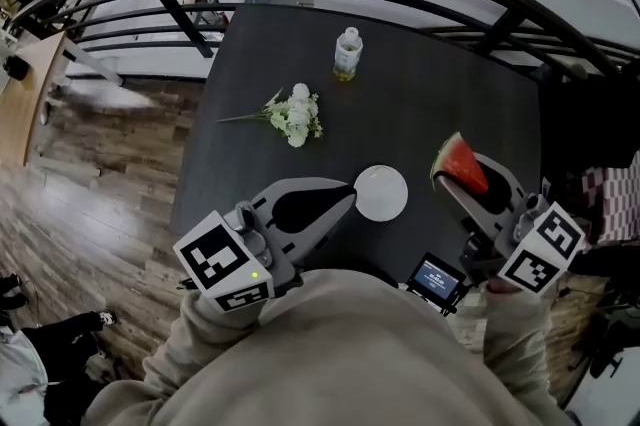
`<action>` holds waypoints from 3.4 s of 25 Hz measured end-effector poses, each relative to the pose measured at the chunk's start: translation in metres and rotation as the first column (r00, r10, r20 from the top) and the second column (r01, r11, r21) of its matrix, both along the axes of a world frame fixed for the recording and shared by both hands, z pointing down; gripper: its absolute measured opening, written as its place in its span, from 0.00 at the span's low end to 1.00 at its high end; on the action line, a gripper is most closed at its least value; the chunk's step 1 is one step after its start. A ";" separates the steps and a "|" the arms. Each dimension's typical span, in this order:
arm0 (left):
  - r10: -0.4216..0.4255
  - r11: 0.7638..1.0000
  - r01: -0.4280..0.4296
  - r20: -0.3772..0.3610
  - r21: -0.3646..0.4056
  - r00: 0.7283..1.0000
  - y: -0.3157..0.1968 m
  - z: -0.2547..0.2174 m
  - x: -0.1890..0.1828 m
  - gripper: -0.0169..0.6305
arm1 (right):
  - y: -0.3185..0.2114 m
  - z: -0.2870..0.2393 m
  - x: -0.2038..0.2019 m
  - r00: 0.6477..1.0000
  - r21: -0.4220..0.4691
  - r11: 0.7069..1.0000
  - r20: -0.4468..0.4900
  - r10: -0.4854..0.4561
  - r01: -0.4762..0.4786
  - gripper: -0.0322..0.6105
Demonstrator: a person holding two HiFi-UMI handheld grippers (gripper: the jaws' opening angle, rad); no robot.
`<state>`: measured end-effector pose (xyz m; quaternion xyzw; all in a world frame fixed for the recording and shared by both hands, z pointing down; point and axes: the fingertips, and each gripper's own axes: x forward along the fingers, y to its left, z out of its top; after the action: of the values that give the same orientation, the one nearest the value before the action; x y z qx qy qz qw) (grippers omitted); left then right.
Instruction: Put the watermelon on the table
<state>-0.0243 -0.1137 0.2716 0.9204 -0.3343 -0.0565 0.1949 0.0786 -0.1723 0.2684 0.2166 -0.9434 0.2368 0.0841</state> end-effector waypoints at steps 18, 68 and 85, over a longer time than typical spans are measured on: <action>-0.051 0.998 0.050 -0.032 -0.048 0.998 0.014 0.019 -0.021 0.03 | 0.003 0.040 -0.024 0.997 -0.070 0.996 -0.061 -0.057 0.052 0.34; -0.222 0.963 0.218 -0.008 -0.160 0.975 0.027 0.067 -0.044 0.03 | -0.004 0.186 -0.033 0.945 -0.242 0.957 -0.241 -0.219 0.160 0.34; -0.230 0.956 0.225 -0.003 -0.190 0.973 0.034 0.075 -0.045 0.03 | 0.002 0.225 -0.029 0.924 -0.289 0.944 -0.295 -0.244 0.157 0.34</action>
<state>-0.0693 -0.0800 0.3469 0.8523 -0.4395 -0.0582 0.2776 0.0495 -0.1706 0.4932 0.1415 -0.8942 0.3095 0.2910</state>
